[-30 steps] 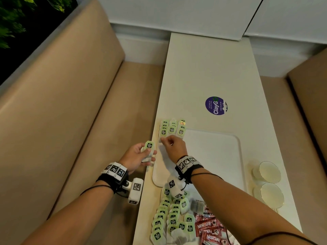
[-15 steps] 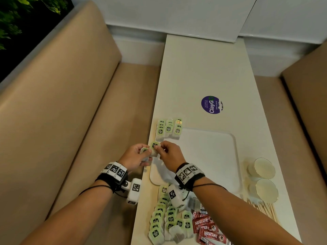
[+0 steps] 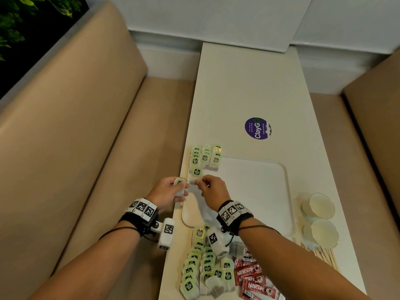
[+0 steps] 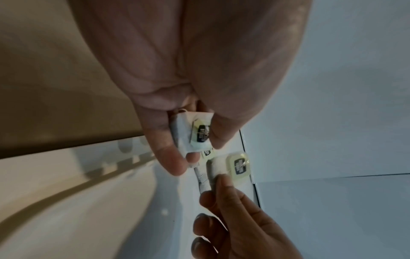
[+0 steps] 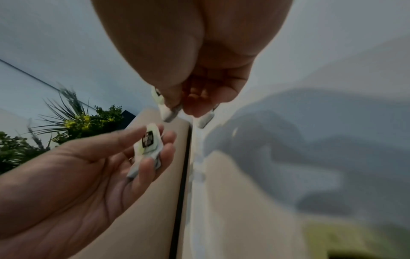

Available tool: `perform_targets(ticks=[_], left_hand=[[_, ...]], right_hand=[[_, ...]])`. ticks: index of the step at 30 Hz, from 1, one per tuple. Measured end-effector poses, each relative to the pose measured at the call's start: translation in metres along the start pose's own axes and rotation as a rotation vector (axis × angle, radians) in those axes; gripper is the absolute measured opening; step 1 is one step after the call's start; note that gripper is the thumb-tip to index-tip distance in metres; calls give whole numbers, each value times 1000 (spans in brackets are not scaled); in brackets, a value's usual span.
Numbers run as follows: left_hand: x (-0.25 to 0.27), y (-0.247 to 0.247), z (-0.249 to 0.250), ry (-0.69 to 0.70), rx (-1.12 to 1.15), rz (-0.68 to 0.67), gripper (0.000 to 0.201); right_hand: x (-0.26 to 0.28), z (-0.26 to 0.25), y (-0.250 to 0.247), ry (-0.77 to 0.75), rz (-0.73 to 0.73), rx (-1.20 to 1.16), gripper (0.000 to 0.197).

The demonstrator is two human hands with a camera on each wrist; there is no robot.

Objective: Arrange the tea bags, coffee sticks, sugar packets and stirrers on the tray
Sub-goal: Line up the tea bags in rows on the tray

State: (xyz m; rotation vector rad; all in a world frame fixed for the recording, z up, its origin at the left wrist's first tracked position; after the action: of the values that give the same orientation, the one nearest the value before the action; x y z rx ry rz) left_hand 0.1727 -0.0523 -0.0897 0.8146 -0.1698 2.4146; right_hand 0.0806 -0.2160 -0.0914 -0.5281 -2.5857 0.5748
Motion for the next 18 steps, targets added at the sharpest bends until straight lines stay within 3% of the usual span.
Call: perform_targets(ticks=[5, 18], left_hand=[[0, 0, -3, -42, 43, 43, 22], [4, 0, -8, -43, 41, 33, 20]], right_hand=[[-33, 9, -16, 91, 9, 217, 28], [-61, 4, -22, 187, 25, 363, 22]])
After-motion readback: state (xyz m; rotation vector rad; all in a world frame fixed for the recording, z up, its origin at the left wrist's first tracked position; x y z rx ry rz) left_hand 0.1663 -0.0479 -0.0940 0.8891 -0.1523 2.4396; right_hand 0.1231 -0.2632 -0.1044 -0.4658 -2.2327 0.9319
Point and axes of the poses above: each hand's wrist, its own x-axis away from the middle knuckle, its own y-axis out of the palm, z = x × y, the point moved 1 cm from there along -x, towards the middle knuckle, and after that the axes turned 1 degree about z, right-handed, at the moved point
